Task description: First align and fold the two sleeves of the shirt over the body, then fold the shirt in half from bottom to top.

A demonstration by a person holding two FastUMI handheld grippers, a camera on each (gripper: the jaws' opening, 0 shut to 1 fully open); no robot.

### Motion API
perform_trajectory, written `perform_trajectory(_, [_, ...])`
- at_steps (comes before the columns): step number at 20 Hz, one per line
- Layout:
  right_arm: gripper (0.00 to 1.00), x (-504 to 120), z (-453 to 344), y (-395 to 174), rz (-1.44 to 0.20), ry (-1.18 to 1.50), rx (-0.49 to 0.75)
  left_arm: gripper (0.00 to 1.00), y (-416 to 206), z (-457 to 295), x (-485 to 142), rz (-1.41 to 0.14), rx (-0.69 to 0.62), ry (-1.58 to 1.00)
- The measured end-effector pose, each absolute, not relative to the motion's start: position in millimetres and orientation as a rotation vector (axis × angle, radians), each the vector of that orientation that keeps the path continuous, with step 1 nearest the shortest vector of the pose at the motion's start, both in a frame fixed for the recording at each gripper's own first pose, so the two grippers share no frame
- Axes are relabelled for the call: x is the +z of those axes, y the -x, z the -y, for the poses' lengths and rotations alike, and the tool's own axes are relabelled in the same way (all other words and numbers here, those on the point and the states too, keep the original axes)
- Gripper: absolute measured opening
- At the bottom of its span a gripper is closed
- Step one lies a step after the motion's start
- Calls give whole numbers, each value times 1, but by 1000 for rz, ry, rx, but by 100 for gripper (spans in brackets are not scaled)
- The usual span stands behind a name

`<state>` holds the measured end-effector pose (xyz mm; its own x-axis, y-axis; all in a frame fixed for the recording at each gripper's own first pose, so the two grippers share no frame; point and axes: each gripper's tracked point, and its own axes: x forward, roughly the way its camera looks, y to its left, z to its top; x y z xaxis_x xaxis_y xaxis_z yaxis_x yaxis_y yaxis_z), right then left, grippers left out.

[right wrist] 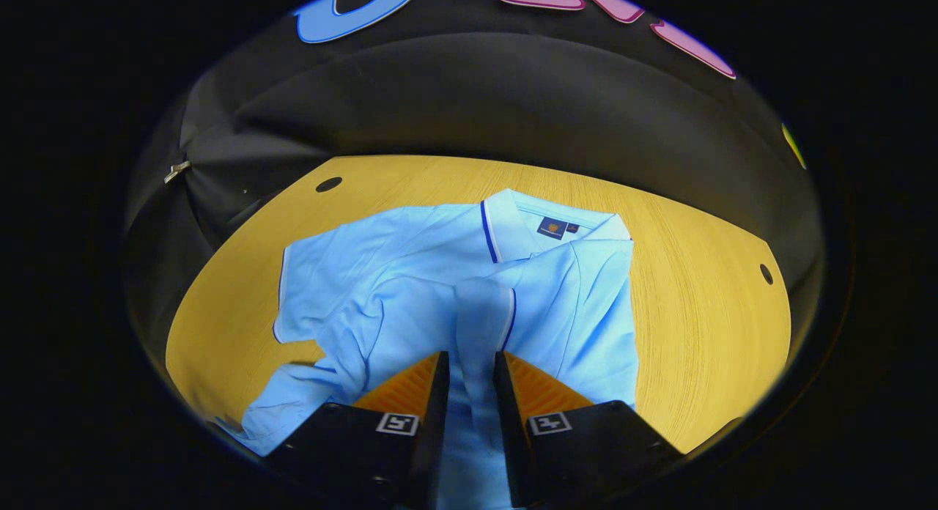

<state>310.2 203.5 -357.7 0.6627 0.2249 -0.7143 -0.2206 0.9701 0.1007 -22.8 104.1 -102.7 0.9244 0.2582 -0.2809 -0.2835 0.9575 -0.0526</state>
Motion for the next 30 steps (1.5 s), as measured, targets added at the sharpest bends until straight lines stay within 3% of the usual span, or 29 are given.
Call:
perform_trajectory(1, [45,-356,-206,-310,-806,-15,256,98,24,-104,-104,-277,279,93])
perform_trajectory(3, [67,-353,-211,-310,-796,-23,266,98,22,-104,-104,-281,280,94])
perform_trajectory(6, [76,-344,-216,-311,-766,-35,279,98,17,-105,-106,-284,278,92])
perform_trajectory(7, [88,-339,-217,-312,-746,-44,281,98,15,-104,-106,-282,275,91])
perform_trajectory(9, [99,-320,-213,-313,-685,-67,276,98,10,-101,-103,-279,263,85])
perform_trajectory(14, [99,-228,-188,-299,-455,-133,280,97,-33,-87,-105,-271,205,87])
perform_trajectory(19, [99,-145,-145,-250,-294,-162,303,98,-126,-66,-119,-287,137,90])
perform_trajectory(26, [98,-111,-80,-172,-284,-210,259,98,-274,-47,-194,-479,76,138])
perform_trajectory(30, [97,-111,-53,-141,-318,-271,226,98,-320,-59,-243,-610,147,199])
